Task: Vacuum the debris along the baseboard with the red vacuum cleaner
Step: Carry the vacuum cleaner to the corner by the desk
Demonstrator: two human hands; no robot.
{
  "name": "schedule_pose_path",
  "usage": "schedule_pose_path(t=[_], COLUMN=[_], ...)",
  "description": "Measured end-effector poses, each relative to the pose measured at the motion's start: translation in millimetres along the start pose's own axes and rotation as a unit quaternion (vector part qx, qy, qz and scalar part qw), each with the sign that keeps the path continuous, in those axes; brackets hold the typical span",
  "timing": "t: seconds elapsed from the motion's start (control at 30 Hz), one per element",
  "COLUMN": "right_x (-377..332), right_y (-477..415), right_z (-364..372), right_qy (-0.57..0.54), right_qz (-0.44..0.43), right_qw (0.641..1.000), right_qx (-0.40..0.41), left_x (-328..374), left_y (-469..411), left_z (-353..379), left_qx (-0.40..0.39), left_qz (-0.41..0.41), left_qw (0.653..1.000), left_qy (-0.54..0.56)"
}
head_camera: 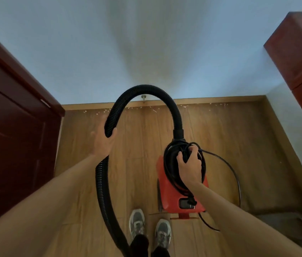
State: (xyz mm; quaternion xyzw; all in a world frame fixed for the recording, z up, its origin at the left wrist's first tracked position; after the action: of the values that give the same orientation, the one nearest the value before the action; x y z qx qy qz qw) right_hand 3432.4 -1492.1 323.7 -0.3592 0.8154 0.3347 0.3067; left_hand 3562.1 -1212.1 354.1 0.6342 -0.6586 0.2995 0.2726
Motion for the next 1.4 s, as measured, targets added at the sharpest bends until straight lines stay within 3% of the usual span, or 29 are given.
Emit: schedule_pose_path(t=[0.3,0.5,0.93,1.4], right_x=[83,139,222,266], right_y=[-54,-91,-171,-218], right_z=[81,124,189,227], right_qy=[0.04,0.038,0.027,0.01], right_qz=[0.009,0.036,0.045,0.033], right_qw=[0.999,0.998,0.999,0.999], right_qx=[-0.024,-0.016,-0.01,-0.005], left_x=[-115,-172,-241,-277], left_y=[-20,-7,-28,-37], left_z=[94,163,280,341], left_qx=[-0.01,-0.05,-0.065,-0.035], left_qz=[-0.004,-0.065,-0.09,-0.111], left_qw=[0.999,0.996,0.994,0.993], left_qy=[0.032,0.022,0.013,-0.008])
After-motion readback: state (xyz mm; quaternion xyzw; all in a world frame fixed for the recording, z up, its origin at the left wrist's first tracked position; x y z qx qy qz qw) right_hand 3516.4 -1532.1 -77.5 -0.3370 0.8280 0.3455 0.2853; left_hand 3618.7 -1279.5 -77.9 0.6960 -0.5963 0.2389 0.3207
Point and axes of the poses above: each hand's wrist, its own y-axis away from the middle knuckle, its own z-axis out of the palm, x = y × z, the point moved 3 cm from there along -y, towards the middle knuckle, and after that the axes turned 1 degree about -y, right-handed, at the moved point
